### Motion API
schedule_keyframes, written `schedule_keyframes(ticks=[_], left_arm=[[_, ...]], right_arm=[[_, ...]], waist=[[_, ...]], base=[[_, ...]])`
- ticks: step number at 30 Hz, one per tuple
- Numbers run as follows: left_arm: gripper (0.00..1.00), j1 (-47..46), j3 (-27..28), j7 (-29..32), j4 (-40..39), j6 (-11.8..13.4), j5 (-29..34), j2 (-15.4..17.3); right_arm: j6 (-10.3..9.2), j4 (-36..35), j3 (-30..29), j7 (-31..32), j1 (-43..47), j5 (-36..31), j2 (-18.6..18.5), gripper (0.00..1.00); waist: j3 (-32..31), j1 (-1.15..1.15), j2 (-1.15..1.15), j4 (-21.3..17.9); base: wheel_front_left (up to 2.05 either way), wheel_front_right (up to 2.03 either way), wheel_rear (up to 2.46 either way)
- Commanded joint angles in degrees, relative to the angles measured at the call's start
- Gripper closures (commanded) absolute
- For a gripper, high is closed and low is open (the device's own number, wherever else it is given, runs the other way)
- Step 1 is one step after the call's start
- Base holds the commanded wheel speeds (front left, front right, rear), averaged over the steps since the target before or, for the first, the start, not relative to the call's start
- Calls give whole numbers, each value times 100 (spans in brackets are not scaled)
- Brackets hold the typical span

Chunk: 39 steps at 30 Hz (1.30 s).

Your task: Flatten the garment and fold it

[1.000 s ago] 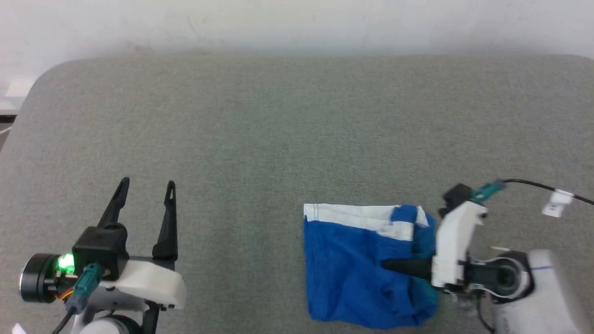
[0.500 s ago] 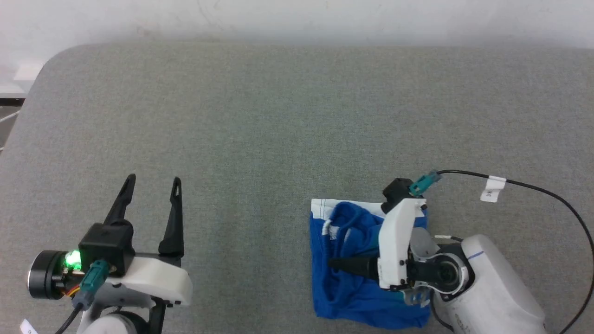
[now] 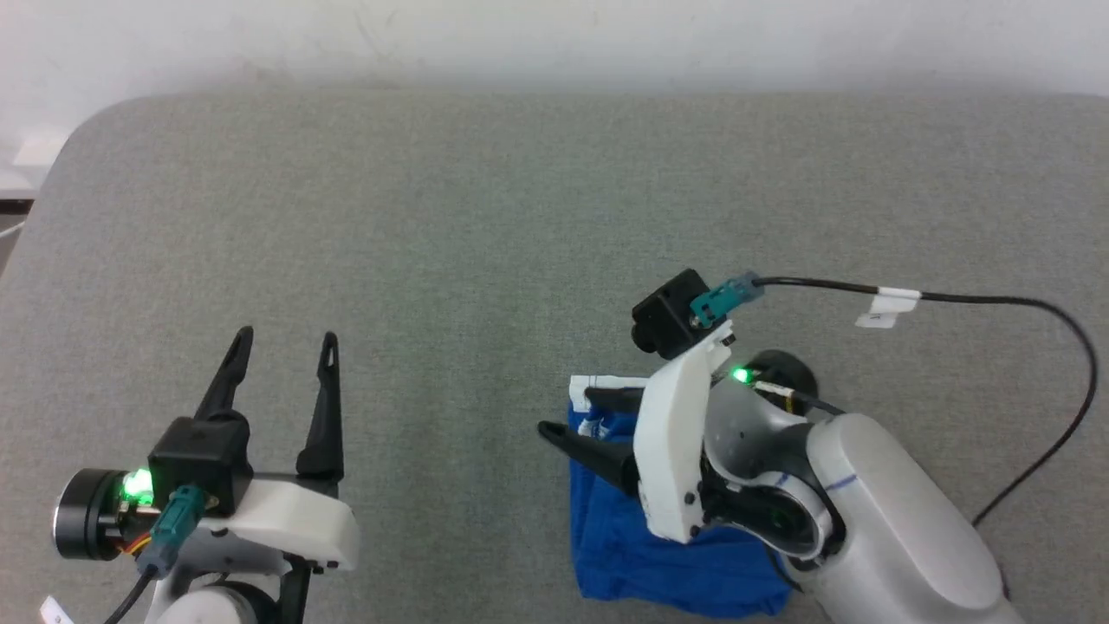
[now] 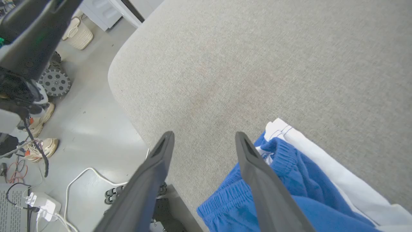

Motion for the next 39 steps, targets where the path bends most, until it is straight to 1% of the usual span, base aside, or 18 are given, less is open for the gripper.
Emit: schedule_keyframes(ticks=[1,3,5,8,11,15,18,22,24,25,34,36,39], left_arm=[[0,-2,17,-27,9,52,11,10],[0,22,24,-15,12,67,5,27],[0,43,26,2,10,79,0,43],[0,77,54,21,-8,110,-11,77],[0,124,90,38,-28,144,-20,125],[0,175,133,51,-54,183,-29,180],[0,218,159,52,-66,207,-41,213],[0,304,208,49,-88,248,-70,261],[0,351,230,54,-102,268,-85,287],[0,351,230,54,-102,268,-85,287],[0,611,374,-26,-113,395,-153,379],[0,686,435,-69,-121,439,-183,392],[0,728,493,-131,-142,460,-216,394]], right_arm=[[-5,-233,76,-117,39,-222,-202,0],[-5,-477,180,-224,156,-464,-445,0],[-5,-719,111,-527,272,-750,-644,0],[-5,-1016,-282,-1176,538,-1272,-771,0],[-5,-1304,-740,-1787,890,-1790,-744,0],[-5,-1627,-1380,-2499,1383,-2261,-666,0],[-5,-1859,-1928,-2977,1711,-2399,-483,0],[-5,-2242,-2463,-3463,2010,-2503,-344,0],[-5,-2368,-2682,-3540,2180,-2567,-307,0],[-5,-2368,-2682,-3540,2180,-2567,-307,0],[-5,-2685,-3598,-3725,2905,-2802,-144,0],[-5,-2683,-3721,-3690,3012,-2751,-108,0],[-5,-2477,-3901,-3342,3126,-2482,-46,0]], waist=[[-44,0,0,-60],[-77,0,0,-107],[-112,0,0,-146],[-155,0,0,-225],[-194,0,0,-299],[-231,0,0,-382],[-270,0,0,-435],[-310,0,0,-496],[-322,0,0,-517],[-322,0,0,-517],[-306,0,0,-530],[-282,0,0,-531],[-219,0,0,-479]], base=[[0,0,0],[0,0,0],[0,0,0],[0,0,0],[0,0,0],[0,0,0],[0,0,0],[0,0,0],[0,0,0],[0,0,0],[0,0,0],[0,0,0],[0,0,0]])
